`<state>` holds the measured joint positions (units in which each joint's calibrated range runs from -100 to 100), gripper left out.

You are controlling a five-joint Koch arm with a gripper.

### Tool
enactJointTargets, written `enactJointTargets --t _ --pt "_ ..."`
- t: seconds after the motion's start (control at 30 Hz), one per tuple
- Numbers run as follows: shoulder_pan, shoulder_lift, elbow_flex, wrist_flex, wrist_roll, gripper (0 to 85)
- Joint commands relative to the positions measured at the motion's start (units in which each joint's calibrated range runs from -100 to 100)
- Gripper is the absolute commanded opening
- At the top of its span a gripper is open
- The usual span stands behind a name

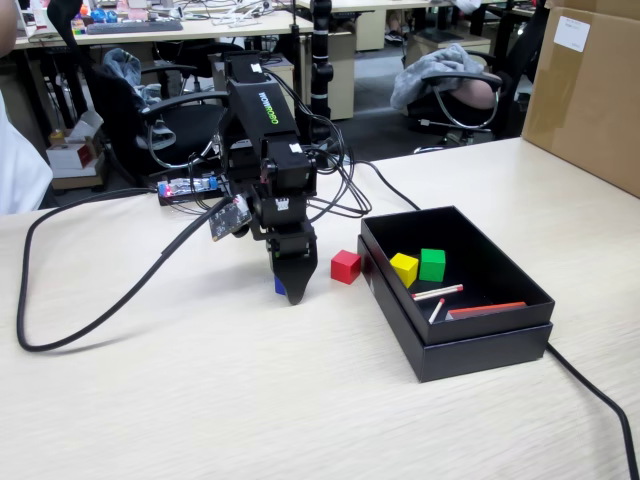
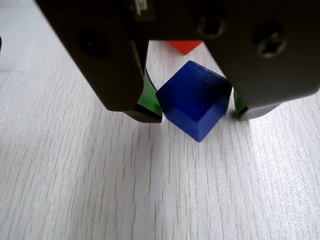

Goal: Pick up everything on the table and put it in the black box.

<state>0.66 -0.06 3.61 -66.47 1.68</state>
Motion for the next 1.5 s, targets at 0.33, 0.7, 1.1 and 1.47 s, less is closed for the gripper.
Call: enactJointTargets --t 0.33,0.7,1.1,1.47 --pt "-0.2 -6.9 2.7 0.1 -0.1 17.0" --pt "2.8 -25.6 9.2 -0.1 0.5 2.7" --pt "16.3 13.9 44.2 -0.1 3.1 3.3" --pt "16.3 15.7 38.6 -1.4 4.5 36.4"
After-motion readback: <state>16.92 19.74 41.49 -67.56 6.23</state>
